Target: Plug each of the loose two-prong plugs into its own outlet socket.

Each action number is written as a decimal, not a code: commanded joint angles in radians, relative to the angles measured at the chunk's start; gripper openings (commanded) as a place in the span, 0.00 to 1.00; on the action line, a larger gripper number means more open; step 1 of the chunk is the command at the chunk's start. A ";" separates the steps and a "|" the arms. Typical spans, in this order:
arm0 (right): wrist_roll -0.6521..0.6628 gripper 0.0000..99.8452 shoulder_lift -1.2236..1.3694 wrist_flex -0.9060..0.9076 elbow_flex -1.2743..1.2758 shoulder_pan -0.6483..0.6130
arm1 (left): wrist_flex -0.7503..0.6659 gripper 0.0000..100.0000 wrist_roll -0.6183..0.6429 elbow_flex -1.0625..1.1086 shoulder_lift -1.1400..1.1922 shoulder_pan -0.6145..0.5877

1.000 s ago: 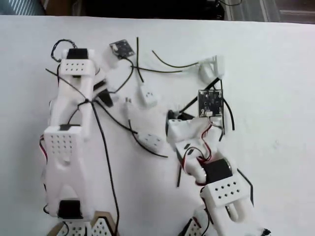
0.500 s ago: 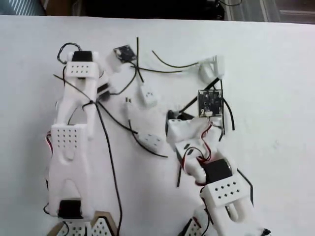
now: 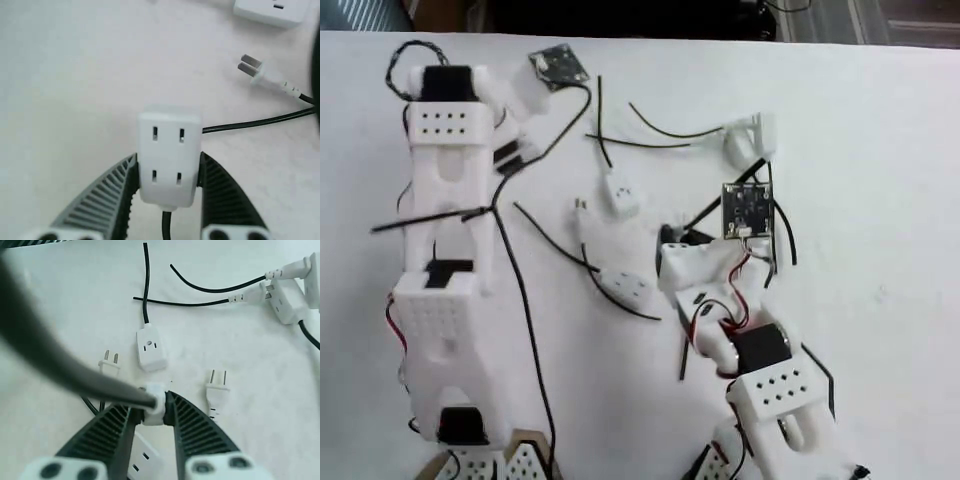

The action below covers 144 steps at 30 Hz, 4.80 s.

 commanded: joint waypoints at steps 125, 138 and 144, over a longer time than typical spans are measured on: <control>0.157 0.02 0.866 -0.058 -0.557 -0.433 | -0.766 0.31 0.789 2.484 -2.368 -0.263; 0.164 0.02 0.969 -0.142 -0.537 -0.435 | -0.766 0.31 0.789 2.484 -2.368 -0.263; 0.249 0.02 1.001 -0.189 -0.459 -0.479 | -0.764 0.31 0.789 2.484 -2.368 -0.263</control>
